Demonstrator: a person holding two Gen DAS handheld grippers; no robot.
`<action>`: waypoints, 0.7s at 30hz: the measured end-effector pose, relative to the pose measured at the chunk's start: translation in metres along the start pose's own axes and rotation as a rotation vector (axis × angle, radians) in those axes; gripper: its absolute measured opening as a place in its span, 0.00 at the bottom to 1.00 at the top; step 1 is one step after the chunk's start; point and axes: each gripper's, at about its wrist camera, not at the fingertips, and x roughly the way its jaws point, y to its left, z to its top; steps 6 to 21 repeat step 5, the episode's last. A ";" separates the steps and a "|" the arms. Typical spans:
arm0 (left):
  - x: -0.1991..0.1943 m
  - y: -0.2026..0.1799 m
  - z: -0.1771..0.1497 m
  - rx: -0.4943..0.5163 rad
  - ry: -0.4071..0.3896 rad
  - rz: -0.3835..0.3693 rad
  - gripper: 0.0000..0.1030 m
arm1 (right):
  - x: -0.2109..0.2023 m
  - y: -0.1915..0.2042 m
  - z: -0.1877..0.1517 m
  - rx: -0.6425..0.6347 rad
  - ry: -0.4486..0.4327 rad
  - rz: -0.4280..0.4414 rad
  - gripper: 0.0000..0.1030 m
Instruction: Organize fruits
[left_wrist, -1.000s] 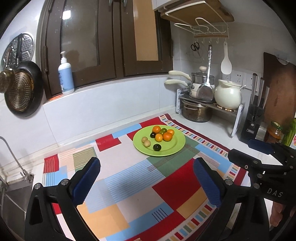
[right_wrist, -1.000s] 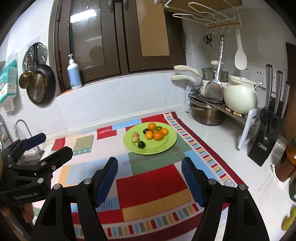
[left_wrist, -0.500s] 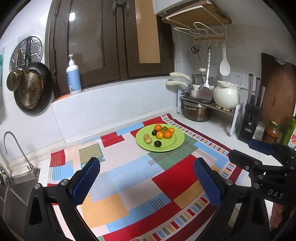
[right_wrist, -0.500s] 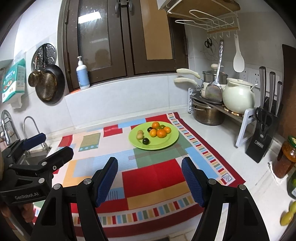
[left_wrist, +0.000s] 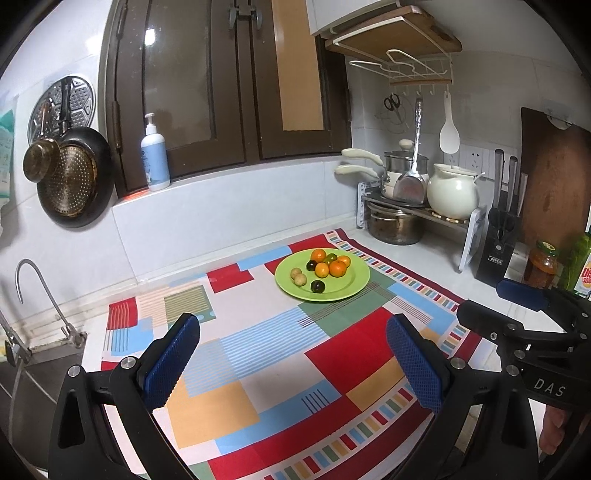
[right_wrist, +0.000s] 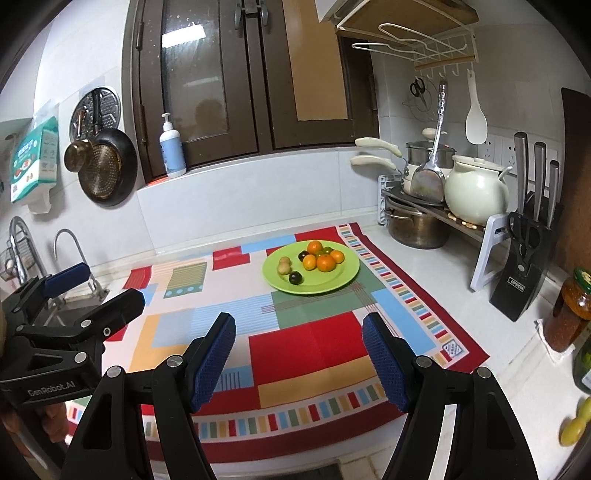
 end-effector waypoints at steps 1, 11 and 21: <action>0.000 0.000 0.000 -0.001 0.001 0.000 1.00 | 0.000 0.000 0.000 -0.001 -0.001 -0.001 0.70; 0.000 0.001 0.000 -0.003 0.001 0.001 1.00 | -0.001 0.001 0.000 -0.003 -0.004 0.003 0.70; 0.000 0.001 0.000 -0.003 0.001 0.001 1.00 | -0.001 0.001 0.000 -0.003 -0.004 0.003 0.70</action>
